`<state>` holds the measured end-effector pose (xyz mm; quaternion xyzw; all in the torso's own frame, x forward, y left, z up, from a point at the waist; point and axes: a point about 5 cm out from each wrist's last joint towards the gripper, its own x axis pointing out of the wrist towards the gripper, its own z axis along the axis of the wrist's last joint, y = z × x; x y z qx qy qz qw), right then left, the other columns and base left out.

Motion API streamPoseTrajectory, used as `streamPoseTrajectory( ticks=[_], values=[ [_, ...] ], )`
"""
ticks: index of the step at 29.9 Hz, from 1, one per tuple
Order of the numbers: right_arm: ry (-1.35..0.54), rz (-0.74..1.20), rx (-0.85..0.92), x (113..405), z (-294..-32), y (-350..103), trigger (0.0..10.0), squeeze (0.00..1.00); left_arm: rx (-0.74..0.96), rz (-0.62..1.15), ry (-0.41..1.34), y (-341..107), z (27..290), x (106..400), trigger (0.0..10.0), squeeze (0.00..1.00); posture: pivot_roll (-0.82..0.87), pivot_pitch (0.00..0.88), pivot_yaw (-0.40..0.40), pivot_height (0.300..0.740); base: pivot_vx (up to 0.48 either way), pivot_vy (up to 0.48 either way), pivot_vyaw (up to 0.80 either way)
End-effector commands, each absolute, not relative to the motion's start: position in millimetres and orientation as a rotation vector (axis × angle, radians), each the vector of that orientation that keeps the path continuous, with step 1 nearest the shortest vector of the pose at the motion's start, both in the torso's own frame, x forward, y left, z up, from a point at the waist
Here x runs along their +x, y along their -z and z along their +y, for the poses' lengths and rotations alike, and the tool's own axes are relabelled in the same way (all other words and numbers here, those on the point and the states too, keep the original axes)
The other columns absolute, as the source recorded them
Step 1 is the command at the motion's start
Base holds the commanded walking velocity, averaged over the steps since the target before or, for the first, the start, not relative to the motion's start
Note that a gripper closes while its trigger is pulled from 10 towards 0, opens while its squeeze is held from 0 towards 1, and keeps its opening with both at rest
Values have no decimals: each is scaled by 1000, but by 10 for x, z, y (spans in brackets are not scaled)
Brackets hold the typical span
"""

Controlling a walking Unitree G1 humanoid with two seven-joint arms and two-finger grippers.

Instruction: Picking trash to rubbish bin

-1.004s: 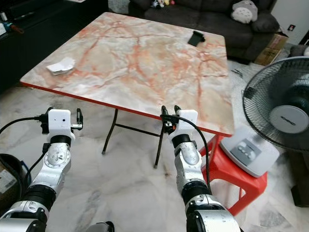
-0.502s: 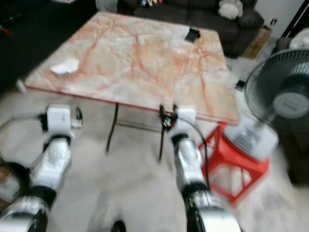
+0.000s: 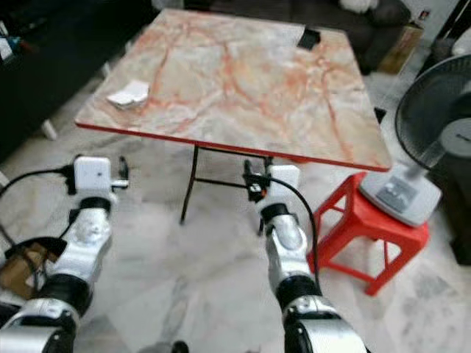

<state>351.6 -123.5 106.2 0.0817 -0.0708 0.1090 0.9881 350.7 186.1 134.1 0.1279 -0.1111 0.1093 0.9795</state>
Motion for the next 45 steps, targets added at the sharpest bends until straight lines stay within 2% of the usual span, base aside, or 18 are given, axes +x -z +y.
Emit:
streamPoseTrajectory(
  ticks=[1,9,14,38,45],
  values=[
    [-249,-153,166,3534,-1170,-1110,10000,0,281,-231,-226,-1375,1880,3511,10000,0,86,115,-100,740,0,0,0],
    [-300,-169,148,3531,-1110,-1146,10000,0,279,-219,-226,-1375,1868,3515,10000,0,84,106,-104,740,70,0,0],
    [-292,-177,148,3550,-1155,-1174,10000,0,285,-216,-234,-1377,1872,3517,10000,0,82,102,-105,740,389,0,641],
    [-323,-179,143,3550,-1087,-1198,10000,0,299,-222,-231,-1417,1864,3528,10000,0,84,93,-110,740,427,0,0],
    [-329,-176,150,3538,-1057,-1184,10000,0,304,-224,-239,-1425,1883,3523,10000,0,90,97,-109,740,426,0,570]
  ],
)
